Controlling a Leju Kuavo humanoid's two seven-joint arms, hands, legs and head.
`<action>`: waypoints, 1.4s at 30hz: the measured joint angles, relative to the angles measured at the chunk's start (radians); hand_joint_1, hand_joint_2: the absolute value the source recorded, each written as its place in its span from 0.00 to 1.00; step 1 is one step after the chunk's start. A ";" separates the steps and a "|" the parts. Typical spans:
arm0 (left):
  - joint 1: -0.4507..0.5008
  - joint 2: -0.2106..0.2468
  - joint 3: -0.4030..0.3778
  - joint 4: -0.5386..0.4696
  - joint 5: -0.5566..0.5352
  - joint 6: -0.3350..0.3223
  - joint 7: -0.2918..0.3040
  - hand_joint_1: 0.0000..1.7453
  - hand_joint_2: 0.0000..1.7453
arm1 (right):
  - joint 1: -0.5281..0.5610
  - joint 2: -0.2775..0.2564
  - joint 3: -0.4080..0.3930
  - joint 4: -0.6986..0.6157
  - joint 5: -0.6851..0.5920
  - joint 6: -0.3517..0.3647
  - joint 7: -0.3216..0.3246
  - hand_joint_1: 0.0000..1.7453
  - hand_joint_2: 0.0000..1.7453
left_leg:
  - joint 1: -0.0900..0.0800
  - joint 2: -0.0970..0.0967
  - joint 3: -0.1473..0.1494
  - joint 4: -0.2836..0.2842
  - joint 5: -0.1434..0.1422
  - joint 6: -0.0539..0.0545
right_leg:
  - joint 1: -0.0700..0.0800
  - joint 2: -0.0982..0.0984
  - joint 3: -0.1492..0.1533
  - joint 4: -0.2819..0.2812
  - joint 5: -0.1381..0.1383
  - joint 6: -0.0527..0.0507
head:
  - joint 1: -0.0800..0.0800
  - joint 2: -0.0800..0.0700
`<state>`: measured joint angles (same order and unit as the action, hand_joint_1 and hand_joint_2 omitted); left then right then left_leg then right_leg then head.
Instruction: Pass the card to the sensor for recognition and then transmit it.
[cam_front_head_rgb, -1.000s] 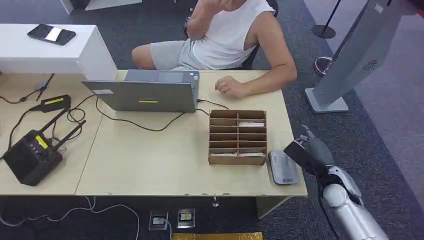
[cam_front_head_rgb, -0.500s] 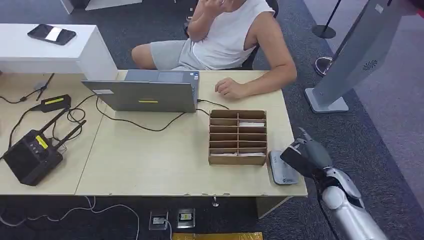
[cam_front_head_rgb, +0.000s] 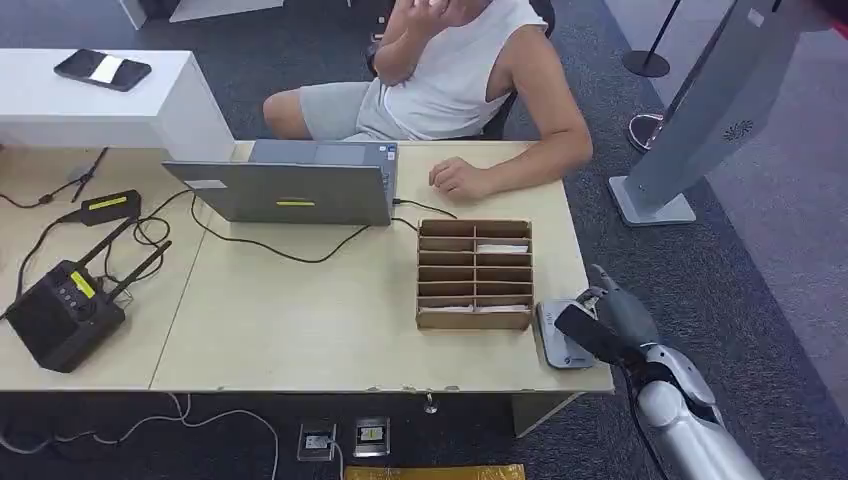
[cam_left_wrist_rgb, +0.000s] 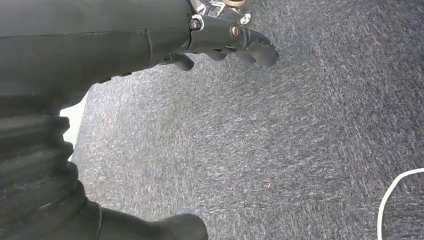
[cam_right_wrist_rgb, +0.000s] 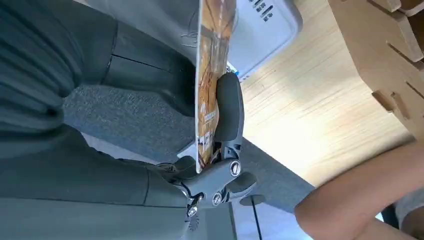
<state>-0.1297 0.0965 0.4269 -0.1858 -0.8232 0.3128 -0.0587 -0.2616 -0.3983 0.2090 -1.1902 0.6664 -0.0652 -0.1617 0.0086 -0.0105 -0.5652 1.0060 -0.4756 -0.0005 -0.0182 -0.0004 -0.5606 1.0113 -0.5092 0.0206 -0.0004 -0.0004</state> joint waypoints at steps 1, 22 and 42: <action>0.000 0.000 0.000 0.000 0.000 0.000 0.000 0.00 1.00 | 0.000 0.001 0.000 0.002 0.000 -0.001 0.000 1.00 1.00 | 0.000 0.000 0.000 0.000 0.000 0.000 | 0.000 0.000 0.000 0.000 0.000 0.000 | 0.000 0.000; -0.010 -0.005 0.001 0.000 -0.023 0.000 -0.028 0.00 1.00 | -0.258 0.036 0.031 0.086 0.012 -0.036 -0.086 1.00 1.00 | 0.000 0.001 -0.001 0.000 0.001 -0.001 | 0.000 0.000 -0.001 0.001 0.001 0.000 | 0.000 0.000; -0.079 -0.021 -0.028 0.000 -0.128 -0.069 0.019 0.00 1.00 | -0.681 0.142 0.104 0.252 0.199 -0.098 -0.072 1.00 1.00 | 0.000 -0.001 -0.003 0.000 0.001 -0.001 | 0.000 -0.001 -0.002 0.001 0.001 0.000 | 0.000 0.000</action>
<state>-0.2082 0.0759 0.3990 -0.1862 -0.9514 0.2438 -0.0400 -0.9428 -0.2567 0.3132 -0.9380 0.8652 -0.1637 -0.2334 0.0087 -0.0111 -0.5680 1.0062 -0.4744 -0.0017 -0.0181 -0.0015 -0.5623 1.0122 -0.5082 0.0210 -0.0004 -0.0004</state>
